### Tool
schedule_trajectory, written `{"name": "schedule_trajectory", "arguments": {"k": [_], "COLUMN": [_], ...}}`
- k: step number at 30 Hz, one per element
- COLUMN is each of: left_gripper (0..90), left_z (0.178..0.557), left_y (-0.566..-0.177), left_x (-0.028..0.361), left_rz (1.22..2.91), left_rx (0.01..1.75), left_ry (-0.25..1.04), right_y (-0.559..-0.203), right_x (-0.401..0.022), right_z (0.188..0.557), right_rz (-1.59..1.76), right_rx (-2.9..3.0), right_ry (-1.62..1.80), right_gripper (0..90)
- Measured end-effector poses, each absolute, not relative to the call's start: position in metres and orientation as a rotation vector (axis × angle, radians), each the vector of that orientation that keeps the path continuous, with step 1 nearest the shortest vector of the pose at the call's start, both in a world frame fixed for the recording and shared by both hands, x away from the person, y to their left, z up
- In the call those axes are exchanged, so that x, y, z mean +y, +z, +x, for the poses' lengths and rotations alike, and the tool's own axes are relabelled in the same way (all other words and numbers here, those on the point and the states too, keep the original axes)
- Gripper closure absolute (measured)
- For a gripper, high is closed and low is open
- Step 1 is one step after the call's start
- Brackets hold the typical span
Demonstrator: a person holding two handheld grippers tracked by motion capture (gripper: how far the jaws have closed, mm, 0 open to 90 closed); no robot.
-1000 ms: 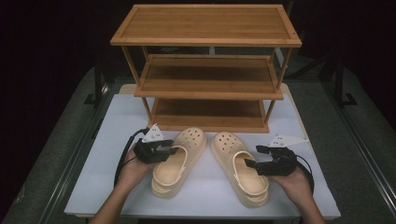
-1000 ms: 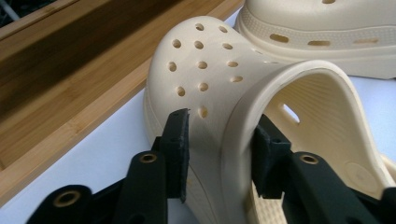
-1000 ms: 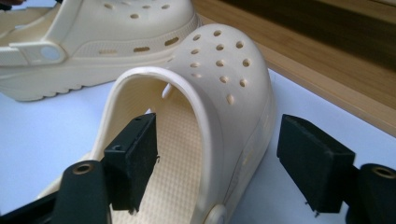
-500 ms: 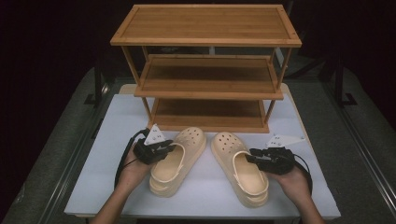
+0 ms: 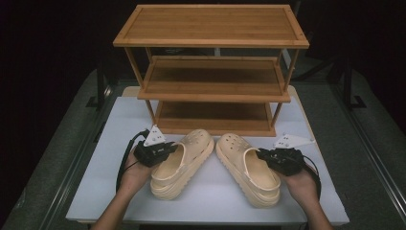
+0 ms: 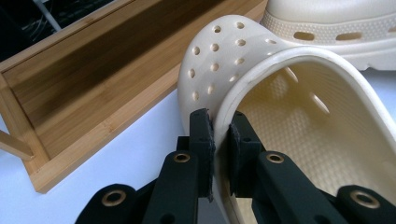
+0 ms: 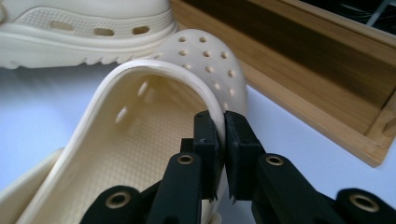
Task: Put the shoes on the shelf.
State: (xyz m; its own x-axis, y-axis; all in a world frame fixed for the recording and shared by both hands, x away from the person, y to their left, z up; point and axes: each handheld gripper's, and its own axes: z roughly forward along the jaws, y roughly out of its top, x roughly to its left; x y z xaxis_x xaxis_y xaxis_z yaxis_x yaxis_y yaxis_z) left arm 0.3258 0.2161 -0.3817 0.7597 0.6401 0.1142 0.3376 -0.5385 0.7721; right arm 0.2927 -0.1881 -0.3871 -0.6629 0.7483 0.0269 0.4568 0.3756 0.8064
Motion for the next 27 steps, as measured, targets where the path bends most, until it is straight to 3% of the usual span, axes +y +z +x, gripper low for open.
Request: {"name": "schedule_trajectory", "arguments": {"k": [27], "left_gripper": [82.9], "left_z": [0.362], "left_y": [-0.368], "left_x": [0.204], "left_rz": [2.132], "left_rx": [0.804], "left_ry": [0.576], "right_y": [-0.370], "right_x": [-0.185], "right_z": [0.344], "right_rz": [1.136], "right_rx": [2.143], "right_ry": [1.122], "right_gripper": [84.1]}}
